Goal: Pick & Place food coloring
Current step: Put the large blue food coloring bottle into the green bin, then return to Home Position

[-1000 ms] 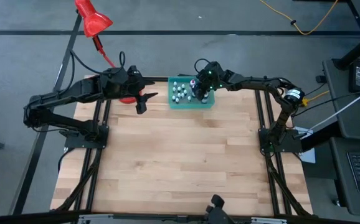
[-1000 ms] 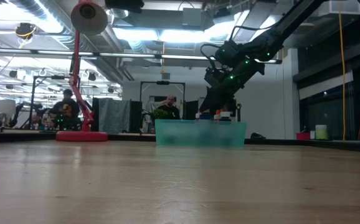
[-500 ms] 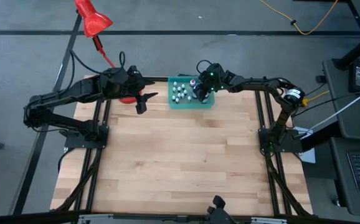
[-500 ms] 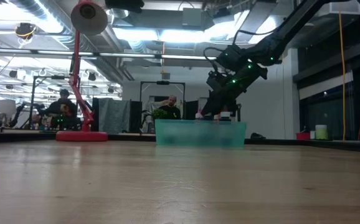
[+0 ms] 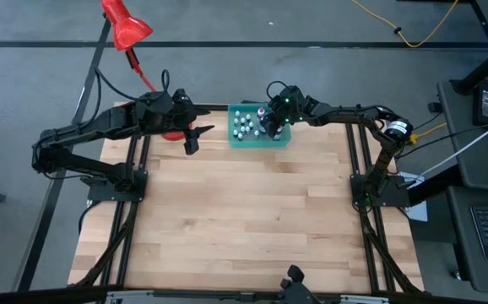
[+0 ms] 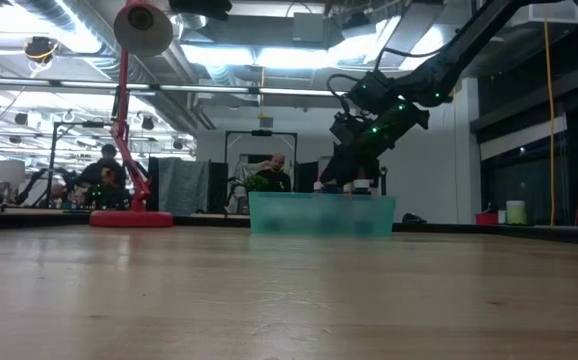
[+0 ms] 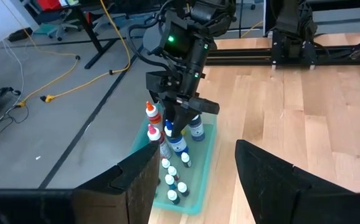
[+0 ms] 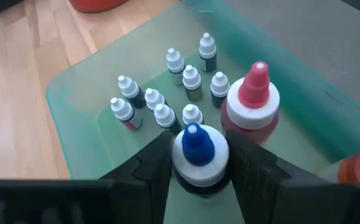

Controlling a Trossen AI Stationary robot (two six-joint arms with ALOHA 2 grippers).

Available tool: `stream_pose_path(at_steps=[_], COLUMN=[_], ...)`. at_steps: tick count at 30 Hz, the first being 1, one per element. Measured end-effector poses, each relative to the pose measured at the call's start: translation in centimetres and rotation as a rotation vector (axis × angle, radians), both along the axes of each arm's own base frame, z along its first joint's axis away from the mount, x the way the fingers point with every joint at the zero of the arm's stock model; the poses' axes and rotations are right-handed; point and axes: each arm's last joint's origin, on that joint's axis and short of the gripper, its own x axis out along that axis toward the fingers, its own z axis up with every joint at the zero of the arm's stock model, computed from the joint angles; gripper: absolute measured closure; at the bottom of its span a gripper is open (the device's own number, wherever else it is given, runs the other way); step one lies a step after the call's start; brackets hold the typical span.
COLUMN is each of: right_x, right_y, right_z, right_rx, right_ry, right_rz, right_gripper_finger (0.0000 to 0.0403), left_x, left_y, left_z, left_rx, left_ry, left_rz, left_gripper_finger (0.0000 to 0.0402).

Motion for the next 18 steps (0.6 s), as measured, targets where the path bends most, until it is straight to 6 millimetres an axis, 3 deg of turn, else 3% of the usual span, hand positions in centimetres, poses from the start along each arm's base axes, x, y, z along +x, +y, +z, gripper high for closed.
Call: stream_pose_path(at_steps=[11, 18], right_x=[0.1, 0.5], right_y=[0.0, -0.2], right_z=[0.2, 4.3], right_rx=[0.006, -0.030], right_ry=[0.003, -0.047], right_rz=[-0.001, 0.040], right_gripper_finger=[0.0227, 0.0229], left_x=[0.0, -0.3], left_y=[0.0, -0.1], left_z=[0.0, 0.3], left_rx=[0.000, 0.006], left_ry=[0.000, -0.024], left_rz=[0.000, 0.000], left_gripper_finger=[0.0199, 0.0200])
